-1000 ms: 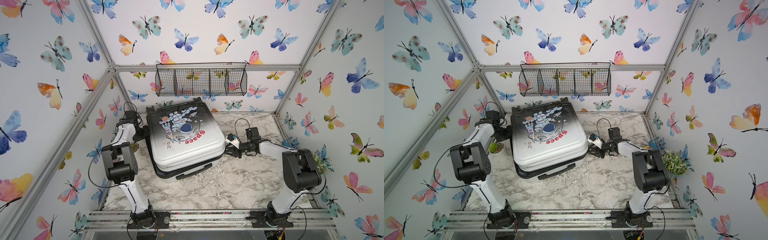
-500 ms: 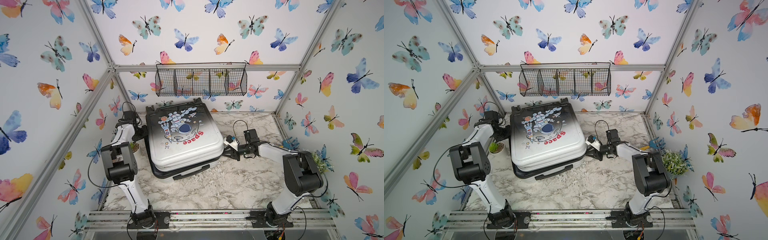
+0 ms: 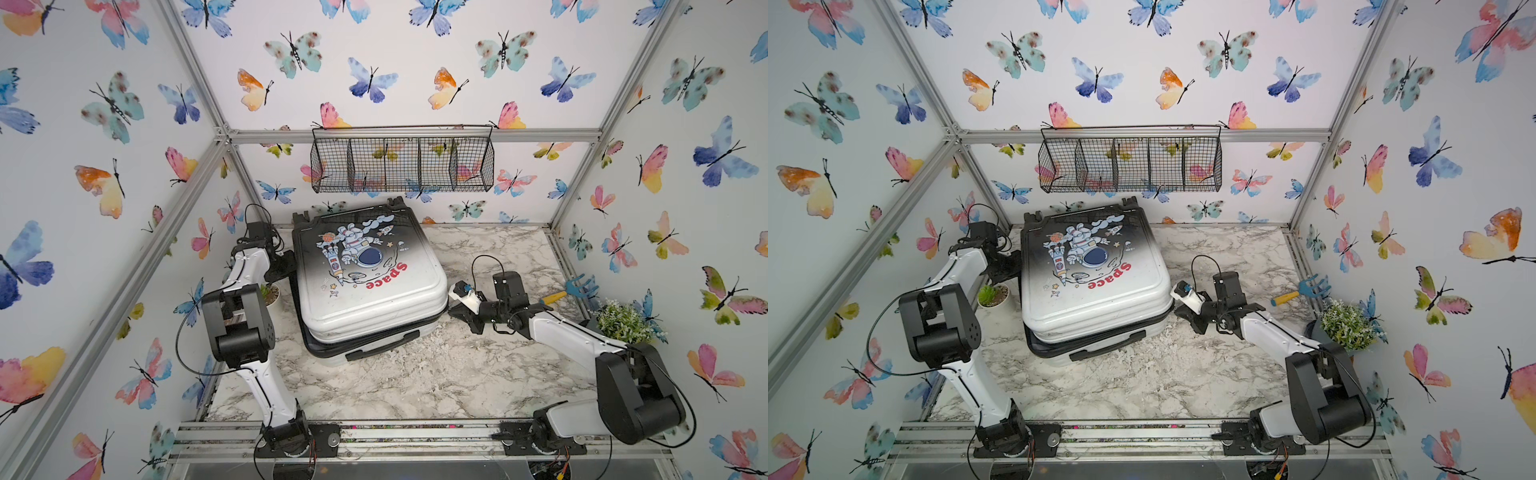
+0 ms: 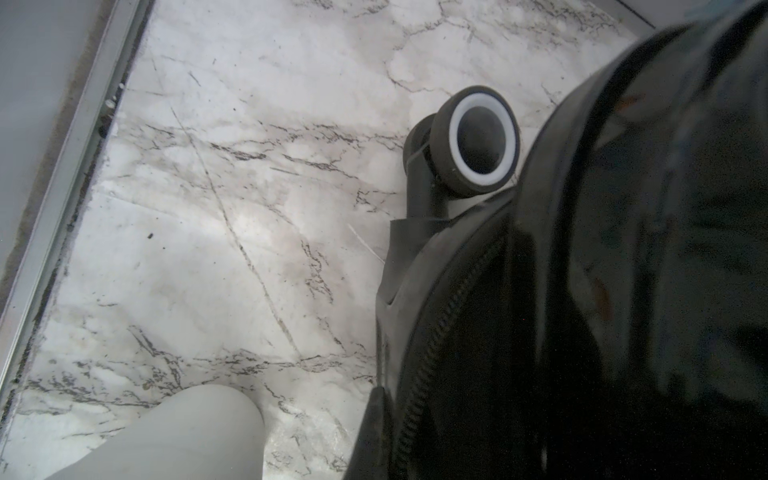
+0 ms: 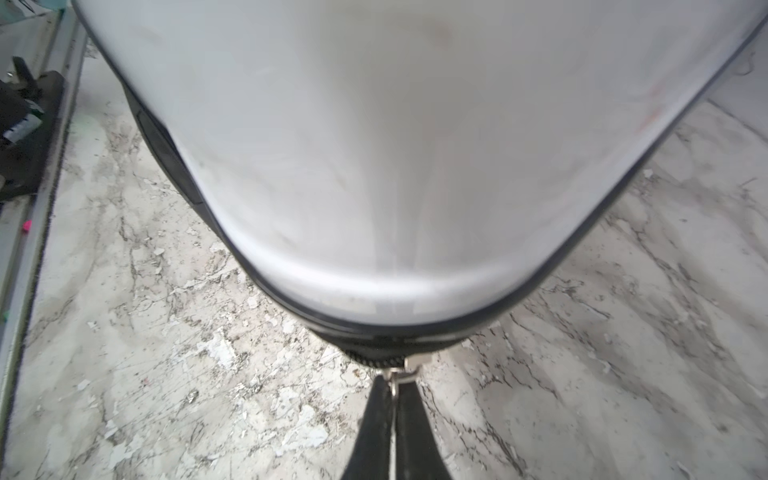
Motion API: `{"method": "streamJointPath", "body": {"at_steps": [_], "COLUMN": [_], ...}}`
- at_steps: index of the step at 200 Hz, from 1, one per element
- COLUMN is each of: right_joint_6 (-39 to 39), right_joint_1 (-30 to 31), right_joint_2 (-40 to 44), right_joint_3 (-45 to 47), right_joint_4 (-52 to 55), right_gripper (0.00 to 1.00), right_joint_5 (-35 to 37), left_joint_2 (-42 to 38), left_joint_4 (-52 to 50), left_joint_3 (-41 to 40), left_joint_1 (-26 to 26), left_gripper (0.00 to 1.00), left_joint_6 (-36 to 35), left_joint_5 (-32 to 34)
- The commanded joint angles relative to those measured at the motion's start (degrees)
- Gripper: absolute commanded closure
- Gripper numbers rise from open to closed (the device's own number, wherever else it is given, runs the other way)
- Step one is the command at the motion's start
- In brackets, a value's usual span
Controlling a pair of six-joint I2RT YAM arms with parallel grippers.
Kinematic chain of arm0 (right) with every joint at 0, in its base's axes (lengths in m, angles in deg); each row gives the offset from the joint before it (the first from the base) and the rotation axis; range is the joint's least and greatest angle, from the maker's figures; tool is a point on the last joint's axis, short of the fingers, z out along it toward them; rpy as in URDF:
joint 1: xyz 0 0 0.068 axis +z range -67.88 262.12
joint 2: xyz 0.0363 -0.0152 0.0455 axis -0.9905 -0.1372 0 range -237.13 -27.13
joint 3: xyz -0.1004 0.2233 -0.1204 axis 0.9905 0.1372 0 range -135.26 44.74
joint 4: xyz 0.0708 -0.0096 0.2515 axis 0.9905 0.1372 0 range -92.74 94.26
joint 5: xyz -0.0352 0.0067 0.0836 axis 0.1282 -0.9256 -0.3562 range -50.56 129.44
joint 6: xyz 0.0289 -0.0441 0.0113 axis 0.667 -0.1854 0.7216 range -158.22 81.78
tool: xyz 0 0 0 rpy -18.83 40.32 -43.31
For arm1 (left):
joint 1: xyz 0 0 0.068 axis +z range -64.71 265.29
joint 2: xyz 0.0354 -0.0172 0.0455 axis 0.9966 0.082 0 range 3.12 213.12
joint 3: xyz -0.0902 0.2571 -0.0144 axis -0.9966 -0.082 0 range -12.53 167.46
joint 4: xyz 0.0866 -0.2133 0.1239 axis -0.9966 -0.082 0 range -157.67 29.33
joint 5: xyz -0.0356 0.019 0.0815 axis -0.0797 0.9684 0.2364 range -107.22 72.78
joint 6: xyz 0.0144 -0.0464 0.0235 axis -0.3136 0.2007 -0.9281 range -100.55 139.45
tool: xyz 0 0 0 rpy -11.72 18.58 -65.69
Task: Close the suitcase zippers
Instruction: Zip the zipper on the suitcase.
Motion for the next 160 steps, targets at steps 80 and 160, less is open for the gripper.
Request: {"method": "streamJointPath", "body": {"at_steps": [80, 160], "right_joint_6": [14.5, 20.2], "right_joint_1": [26.2, 44.2], "right_joint_2": [15.8, 3.7], "right_joint_3": [7.0, -1.8], "right_joint_4": [-5.0, -13.4], "right_gripper": [0.96, 0.96], "right_joint_5": [22.0, 27.3], "left_joint_2": [-0.1, -3.0], "left_joint_4": [-1.1, -0.1], "left_joint_3": [-7.1, -11.1], "left_joint_1": [-1.2, -3.7], "left_gripper": [1.00, 1.00], "left_joint_6": [14.5, 20.9], "left_joint_5": [12.1, 11.0]}}
